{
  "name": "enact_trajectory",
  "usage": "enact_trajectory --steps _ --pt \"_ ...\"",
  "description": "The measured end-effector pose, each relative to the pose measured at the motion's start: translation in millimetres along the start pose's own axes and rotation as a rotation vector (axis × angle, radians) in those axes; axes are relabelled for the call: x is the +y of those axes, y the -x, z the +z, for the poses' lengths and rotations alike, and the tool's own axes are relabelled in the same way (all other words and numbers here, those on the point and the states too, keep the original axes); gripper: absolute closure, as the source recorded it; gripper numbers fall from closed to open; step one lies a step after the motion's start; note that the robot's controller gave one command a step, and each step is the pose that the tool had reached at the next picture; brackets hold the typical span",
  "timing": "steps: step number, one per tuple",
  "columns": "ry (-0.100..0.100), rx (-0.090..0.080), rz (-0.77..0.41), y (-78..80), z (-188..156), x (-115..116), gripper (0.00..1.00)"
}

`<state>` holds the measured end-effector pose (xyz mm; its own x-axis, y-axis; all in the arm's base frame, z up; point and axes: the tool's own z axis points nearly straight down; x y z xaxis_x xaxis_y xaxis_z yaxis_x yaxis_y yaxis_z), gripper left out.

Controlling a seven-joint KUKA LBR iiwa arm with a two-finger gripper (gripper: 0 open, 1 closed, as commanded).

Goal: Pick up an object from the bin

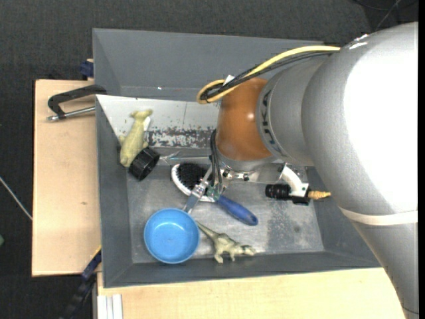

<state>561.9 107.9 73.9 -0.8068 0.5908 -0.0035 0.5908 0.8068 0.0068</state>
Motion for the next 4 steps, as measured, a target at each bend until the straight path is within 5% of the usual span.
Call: enact_trajectory --steps 1,2,4 --pt "-0.002 0.001 -0.002 0.4 -2 2 0.00" --pt "-0.001 -0.002 -0.002 1.4 -3 2 1.00" --pt "-0.002 0.000 -0.007 2.9 -60 6 1.00"
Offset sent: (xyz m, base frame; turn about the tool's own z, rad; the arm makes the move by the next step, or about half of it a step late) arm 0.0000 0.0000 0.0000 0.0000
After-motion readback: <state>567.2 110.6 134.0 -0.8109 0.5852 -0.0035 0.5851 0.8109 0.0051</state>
